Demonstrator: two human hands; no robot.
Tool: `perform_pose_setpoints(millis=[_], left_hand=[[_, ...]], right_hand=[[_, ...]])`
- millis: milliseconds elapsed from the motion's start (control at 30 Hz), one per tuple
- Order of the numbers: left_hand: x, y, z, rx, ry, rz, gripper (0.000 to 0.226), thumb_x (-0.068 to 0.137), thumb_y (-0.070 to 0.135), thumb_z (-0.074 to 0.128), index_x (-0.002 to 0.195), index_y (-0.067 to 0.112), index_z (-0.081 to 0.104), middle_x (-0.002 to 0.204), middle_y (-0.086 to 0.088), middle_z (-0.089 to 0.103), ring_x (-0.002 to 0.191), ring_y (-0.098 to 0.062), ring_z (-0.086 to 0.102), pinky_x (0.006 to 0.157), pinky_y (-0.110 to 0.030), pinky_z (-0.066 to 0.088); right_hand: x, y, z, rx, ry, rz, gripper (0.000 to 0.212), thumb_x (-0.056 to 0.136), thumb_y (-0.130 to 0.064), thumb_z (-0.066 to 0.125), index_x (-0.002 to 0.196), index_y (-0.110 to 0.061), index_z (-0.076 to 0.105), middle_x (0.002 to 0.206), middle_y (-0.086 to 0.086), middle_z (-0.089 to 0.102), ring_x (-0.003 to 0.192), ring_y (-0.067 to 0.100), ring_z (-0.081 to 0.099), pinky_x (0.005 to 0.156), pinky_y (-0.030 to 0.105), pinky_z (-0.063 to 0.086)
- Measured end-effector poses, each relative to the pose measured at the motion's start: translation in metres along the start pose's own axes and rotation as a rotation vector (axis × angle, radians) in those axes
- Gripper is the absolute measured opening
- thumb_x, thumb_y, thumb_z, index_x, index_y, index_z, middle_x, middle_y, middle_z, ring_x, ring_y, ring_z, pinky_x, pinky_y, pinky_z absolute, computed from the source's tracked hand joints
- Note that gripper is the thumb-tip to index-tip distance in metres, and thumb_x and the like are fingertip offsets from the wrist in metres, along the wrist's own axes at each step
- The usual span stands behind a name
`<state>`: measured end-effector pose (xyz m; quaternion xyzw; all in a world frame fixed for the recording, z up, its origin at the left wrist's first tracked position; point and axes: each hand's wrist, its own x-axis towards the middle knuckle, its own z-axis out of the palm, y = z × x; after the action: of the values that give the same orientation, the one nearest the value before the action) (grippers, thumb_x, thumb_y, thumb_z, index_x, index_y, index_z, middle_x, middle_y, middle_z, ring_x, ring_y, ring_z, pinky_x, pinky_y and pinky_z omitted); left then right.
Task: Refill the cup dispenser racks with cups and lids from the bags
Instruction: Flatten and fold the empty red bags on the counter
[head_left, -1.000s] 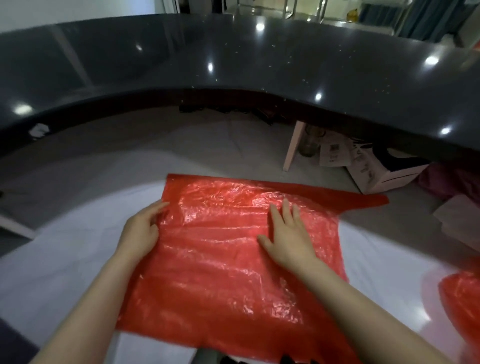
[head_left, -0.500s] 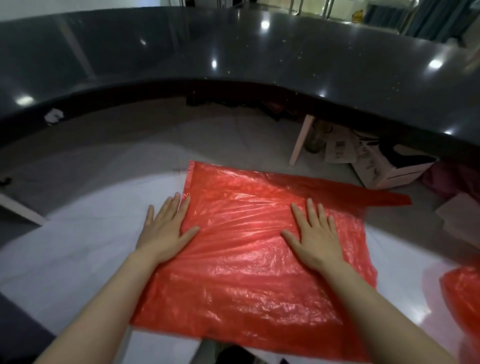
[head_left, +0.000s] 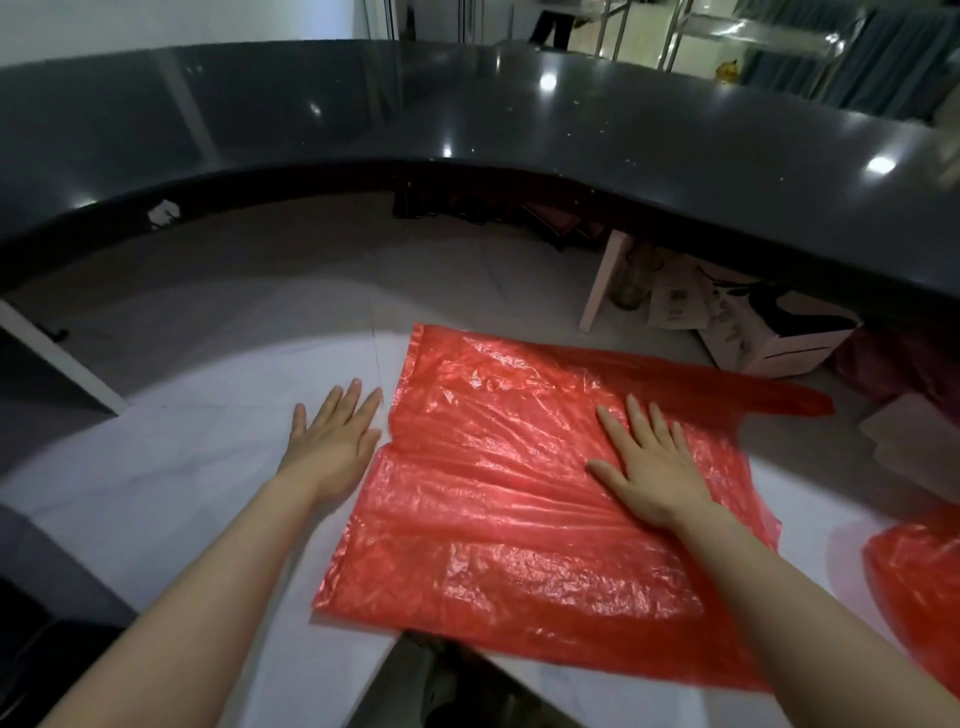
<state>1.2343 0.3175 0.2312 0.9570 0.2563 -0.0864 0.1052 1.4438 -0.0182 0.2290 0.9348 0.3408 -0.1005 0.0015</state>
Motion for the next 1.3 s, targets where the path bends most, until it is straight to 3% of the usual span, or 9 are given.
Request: perform_pose_setpoints(millis=[133, 267, 433, 733, 933, 1067, 1167, 1300], left_hand=[[-0.027, 0.018, 0.004, -0.193, 0.039, -0.073, 0.055, 0.102, 0.042, 0.021, 0.153, 0.027, 0.009, 0.161, 0.001, -0.002, 0.148, -0.014, -0.004, 0.117, -0.043, -0.007], [-0.063, 0.04, 0.013, -0.33, 0.228, -0.012, 0.051, 0.102, 0.028, 0.03, 0.151, 0.018, 0.023, 0.159, -0.003, 0.016, 0.147, -0.015, 0.012, 0.118, -0.032, 0.003], [-0.095, 0.055, 0.026, -0.187, 0.213, 0.053, 0.06, 0.101, 0.036, 0.03, 0.153, 0.019, 0.005, 0.161, 0.0, 0.005, 0.147, -0.017, 0.009, 0.116, -0.027, -0.001], [-0.1, 0.053, 0.043, -0.029, 0.132, -0.009, 0.069, 0.097, 0.053, 0.016, 0.152, 0.02, -0.008, 0.16, 0.001, -0.009, 0.147, -0.013, -0.007, 0.115, -0.028, -0.012], [-0.102, 0.053, 0.047, -0.02, 0.159, -0.011, 0.071, 0.091, 0.058, 0.006, 0.15, 0.023, -0.015, 0.155, 0.007, -0.021, 0.145, -0.011, -0.016, 0.109, -0.026, -0.023], [-0.101, 0.053, 0.048, -0.038, 0.176, -0.033, 0.073, 0.09, 0.06, 0.004, 0.151, 0.023, -0.015, 0.152, 0.007, -0.024, 0.141, -0.007, -0.021, 0.104, -0.023, -0.029], [-0.099, 0.054, 0.048, -0.056, 0.175, -0.052, 0.073, 0.09, 0.061, 0.005, 0.15, 0.024, -0.014, 0.155, 0.008, -0.02, 0.138, -0.004, -0.023, 0.106, -0.025, -0.026], [-0.1, 0.054, 0.048, -0.044, 0.163, -0.049, 0.072, 0.092, 0.06, 0.007, 0.151, 0.025, -0.014, 0.159, 0.004, -0.014, 0.139, -0.004, -0.02, 0.11, -0.027, -0.021]], right_hand=[[-0.006, -0.002, -0.006, -0.046, 0.047, 0.028, 0.079, 0.083, -0.077, 0.008, 0.15, -0.038, -0.009, 0.158, 0.0, -0.018, 0.145, 0.023, -0.021, 0.115, 0.048, -0.013], [-0.018, -0.014, -0.009, 0.027, 0.13, -0.055, 0.07, 0.092, -0.062, 0.019, 0.152, -0.034, -0.004, 0.16, -0.001, -0.015, 0.143, 0.016, -0.021, 0.117, 0.042, -0.009], [-0.015, -0.055, -0.017, 0.114, 0.105, -0.222, 0.062, 0.1, -0.047, 0.032, 0.153, -0.032, 0.005, 0.161, -0.002, -0.012, 0.145, 0.015, -0.017, 0.116, 0.036, -0.008], [0.054, -0.17, -0.022, 0.135, 0.064, -0.487, 0.055, 0.101, -0.038, 0.034, 0.152, -0.026, 0.019, 0.162, 0.004, 0.003, 0.148, 0.027, -0.001, 0.118, 0.049, 0.004], [0.1, -0.198, -0.008, 0.057, -0.053, -0.501, 0.06, 0.096, -0.058, 0.024, 0.151, -0.039, 0.01, 0.162, -0.004, -0.002, 0.148, 0.022, -0.01, 0.113, 0.057, -0.008], [0.118, -0.196, -0.004, 0.005, -0.022, -0.482, 0.072, 0.085, -0.075, 0.014, 0.15, -0.043, 0.006, 0.162, -0.006, -0.006, 0.148, 0.021, -0.011, 0.113, 0.057, -0.01], [0.121, -0.196, -0.003, -0.015, -0.005, -0.508, 0.077, 0.082, -0.077, 0.009, 0.15, -0.043, 0.003, 0.161, -0.006, -0.008, 0.147, 0.021, -0.012, 0.114, 0.058, -0.009], [0.111, -0.197, -0.013, -0.027, -0.003, -0.506, 0.071, 0.09, -0.07, 0.018, 0.152, -0.038, 0.002, 0.161, -0.002, -0.011, 0.146, 0.023, -0.017, 0.112, 0.061, -0.013]])
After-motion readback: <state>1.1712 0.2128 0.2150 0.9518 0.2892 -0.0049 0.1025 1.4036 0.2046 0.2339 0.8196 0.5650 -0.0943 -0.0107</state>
